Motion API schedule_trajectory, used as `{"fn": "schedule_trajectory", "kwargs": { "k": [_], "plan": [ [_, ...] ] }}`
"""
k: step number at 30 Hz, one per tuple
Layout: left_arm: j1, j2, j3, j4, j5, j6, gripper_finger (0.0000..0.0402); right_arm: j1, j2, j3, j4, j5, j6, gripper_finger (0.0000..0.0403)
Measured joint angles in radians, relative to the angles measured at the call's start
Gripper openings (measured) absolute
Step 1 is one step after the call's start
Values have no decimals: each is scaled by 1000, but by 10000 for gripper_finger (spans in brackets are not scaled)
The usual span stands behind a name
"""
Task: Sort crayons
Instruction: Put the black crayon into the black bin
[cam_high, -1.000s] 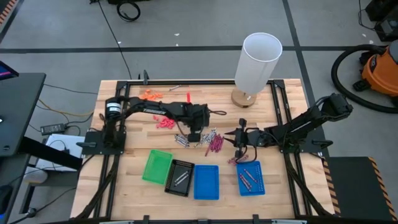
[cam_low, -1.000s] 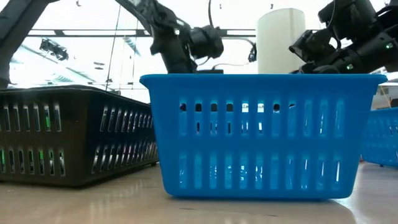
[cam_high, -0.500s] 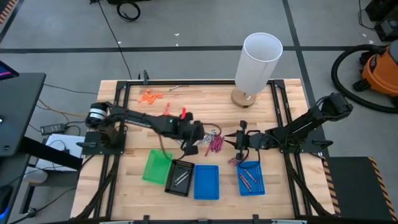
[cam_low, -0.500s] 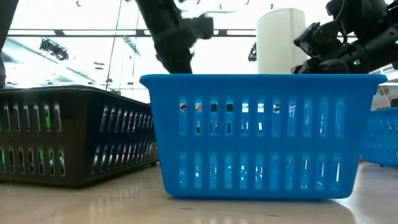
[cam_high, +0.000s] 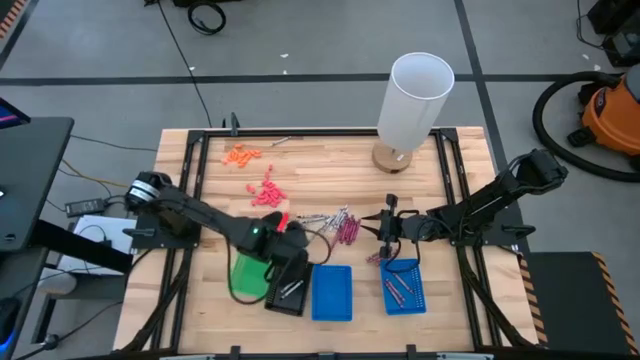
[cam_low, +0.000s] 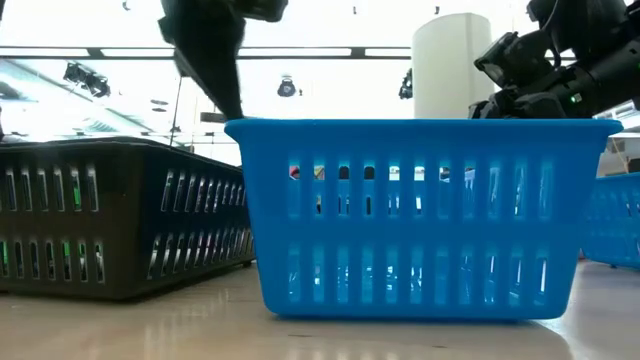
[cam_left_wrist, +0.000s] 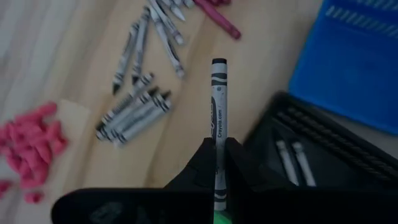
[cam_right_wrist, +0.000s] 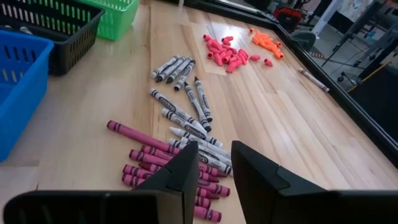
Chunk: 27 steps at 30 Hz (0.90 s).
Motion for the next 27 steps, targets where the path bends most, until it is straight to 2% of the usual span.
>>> {"fn": "schedule_trajectory", "kwargs": {
  "k": [17,21,27],
  "plan": [
    [-93,2,0,8,-5,-364,12,-48,0,0,104,27,-162,105],
    [-122,2,0,57,-5,-455,12,-68,0,0,124,-5,-176,105],
    [-168,78,1,134,19,-589,12,-93,0,0,147,-56,-185,105]
  ]
}}
